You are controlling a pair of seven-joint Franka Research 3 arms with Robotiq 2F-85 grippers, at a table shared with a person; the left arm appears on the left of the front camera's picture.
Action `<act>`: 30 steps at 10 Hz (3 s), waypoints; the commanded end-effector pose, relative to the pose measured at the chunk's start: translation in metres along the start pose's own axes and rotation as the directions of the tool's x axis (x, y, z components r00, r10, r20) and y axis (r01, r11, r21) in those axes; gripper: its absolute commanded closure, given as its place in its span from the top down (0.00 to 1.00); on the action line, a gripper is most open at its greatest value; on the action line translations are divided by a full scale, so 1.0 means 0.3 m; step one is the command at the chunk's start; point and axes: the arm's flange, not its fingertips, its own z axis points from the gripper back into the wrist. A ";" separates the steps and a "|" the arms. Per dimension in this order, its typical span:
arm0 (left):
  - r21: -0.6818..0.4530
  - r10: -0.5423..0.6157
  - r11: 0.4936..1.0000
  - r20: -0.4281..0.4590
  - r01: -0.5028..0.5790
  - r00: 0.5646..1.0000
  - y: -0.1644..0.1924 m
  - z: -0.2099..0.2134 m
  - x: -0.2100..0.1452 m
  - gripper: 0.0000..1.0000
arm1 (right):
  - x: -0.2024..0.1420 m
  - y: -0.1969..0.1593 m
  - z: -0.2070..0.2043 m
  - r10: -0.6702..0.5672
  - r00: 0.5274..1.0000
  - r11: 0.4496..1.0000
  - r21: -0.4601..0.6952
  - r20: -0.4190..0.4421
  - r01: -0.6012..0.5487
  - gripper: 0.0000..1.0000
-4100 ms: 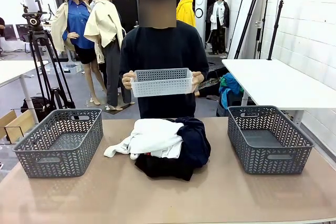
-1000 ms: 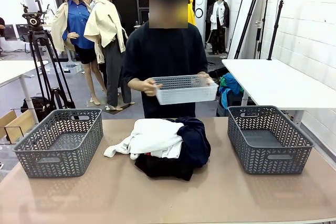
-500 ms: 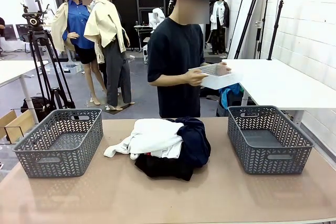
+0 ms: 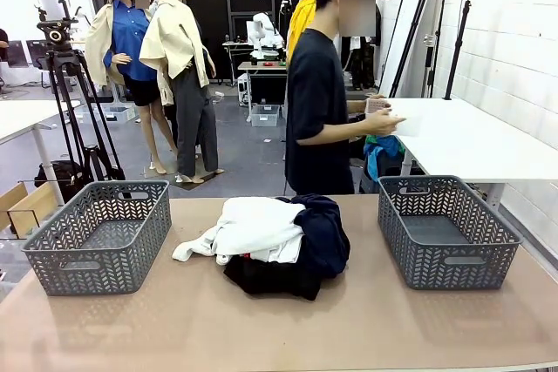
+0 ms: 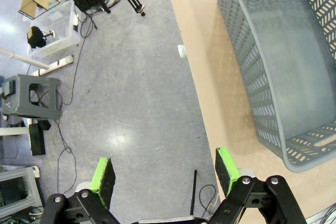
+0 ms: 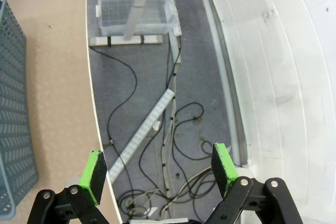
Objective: Sort the tops and bottoms.
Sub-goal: Lift clothes from the center of the table with your left hand.
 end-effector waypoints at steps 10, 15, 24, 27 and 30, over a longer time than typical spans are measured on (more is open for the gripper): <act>0.019 0.008 1.000 -0.006 -0.008 1.000 0.002 0.001 -0.001 1.00 | 0.003 0.000 -0.002 0.004 1.000 1.000 0.000 -0.002 -0.004 1.00; 0.019 0.008 1.000 -0.006 -0.008 1.000 0.002 0.001 -0.001 1.00 | 0.003 0.000 -0.002 0.004 1.000 1.000 0.000 -0.002 -0.004 1.00; 0.019 0.008 1.000 -0.006 -0.008 1.000 0.002 0.001 -0.001 1.00 | 0.003 0.000 -0.002 0.004 1.000 1.000 0.000 -0.002 -0.004 1.00; 0.019 0.008 1.000 -0.006 -0.008 1.000 0.002 0.001 -0.001 1.00 | 0.003 0.000 -0.002 0.004 1.000 1.000 0.000 -0.002 -0.004 1.00; 0.019 0.008 1.000 -0.006 -0.008 1.000 0.002 0.001 -0.001 1.00 | 0.003 0.000 -0.002 0.004 1.000 1.000 0.000 -0.002 -0.004 1.00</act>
